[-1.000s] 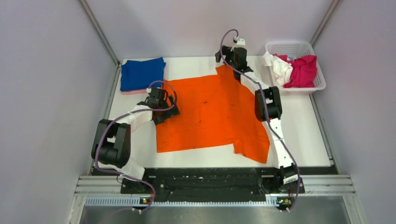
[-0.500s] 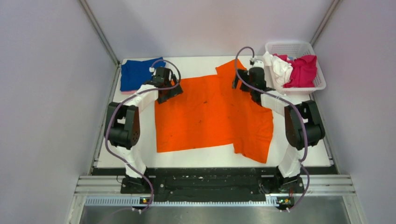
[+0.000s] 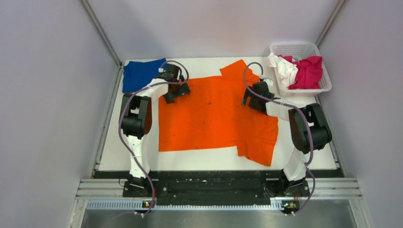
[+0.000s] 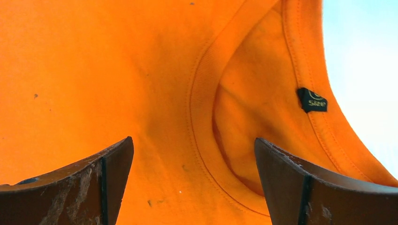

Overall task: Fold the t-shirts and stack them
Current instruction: Flatten out the tshirt, then grab the side of the flattened tshirt closest away from the robot with both arms

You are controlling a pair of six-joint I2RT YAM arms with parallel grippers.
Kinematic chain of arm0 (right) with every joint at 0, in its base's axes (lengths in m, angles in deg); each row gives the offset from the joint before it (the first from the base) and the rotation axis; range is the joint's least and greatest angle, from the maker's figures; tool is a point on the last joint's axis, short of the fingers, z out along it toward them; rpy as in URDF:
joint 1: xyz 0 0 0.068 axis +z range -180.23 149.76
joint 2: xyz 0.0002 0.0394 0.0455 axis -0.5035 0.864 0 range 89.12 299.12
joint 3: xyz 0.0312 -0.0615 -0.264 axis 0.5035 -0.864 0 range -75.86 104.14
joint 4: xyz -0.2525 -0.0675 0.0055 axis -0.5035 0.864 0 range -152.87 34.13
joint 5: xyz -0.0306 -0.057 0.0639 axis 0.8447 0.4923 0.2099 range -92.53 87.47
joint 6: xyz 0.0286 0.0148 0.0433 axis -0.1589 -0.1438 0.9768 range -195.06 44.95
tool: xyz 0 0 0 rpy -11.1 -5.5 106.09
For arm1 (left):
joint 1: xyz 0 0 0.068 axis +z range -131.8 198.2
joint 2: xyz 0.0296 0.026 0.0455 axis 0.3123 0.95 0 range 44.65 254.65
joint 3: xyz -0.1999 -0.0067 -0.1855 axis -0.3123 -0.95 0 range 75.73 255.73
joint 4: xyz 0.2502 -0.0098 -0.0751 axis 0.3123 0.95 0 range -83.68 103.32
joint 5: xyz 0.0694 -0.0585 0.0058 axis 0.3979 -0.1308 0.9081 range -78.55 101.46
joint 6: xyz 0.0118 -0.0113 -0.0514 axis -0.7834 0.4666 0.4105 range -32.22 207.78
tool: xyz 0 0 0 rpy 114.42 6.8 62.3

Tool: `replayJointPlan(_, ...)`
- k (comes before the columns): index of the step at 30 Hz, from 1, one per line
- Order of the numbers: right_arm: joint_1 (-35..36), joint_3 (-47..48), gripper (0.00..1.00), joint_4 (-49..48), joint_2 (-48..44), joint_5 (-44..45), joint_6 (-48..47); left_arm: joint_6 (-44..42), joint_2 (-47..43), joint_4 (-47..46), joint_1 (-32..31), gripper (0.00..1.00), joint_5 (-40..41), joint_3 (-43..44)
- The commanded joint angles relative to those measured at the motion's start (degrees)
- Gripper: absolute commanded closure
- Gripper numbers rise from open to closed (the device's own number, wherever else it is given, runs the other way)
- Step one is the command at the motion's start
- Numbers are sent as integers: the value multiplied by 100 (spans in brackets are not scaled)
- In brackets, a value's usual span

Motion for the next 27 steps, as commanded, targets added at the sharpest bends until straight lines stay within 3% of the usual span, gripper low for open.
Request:
replayJointPlan(1,-104,-363,1,826,-100,567,659,54,476,405,7,1,-67,349)
replayJointPlan(8,-126,-641,1,1180,-579,867,942,-59,89,423,-24,1,-201,115)
replayJointPlan(12,-109,-173,1,1284,-940,759,558,-137,-827,537,-149,1,136,-350)
replayJointPlan(19,157,-908,1,1877,-3061,828,775,406,-3426,1265,-265,1,1233,-2546)
replayJointPlan(23,341,-1621,1,2539,-4332,716,924,1008,-4739,1828,-280,2,1143,-3968)
replayJointPlan(27,541,-2195,1,3463,-5270,515,980,1570,-5813,1931,-280,14,968,-5051)
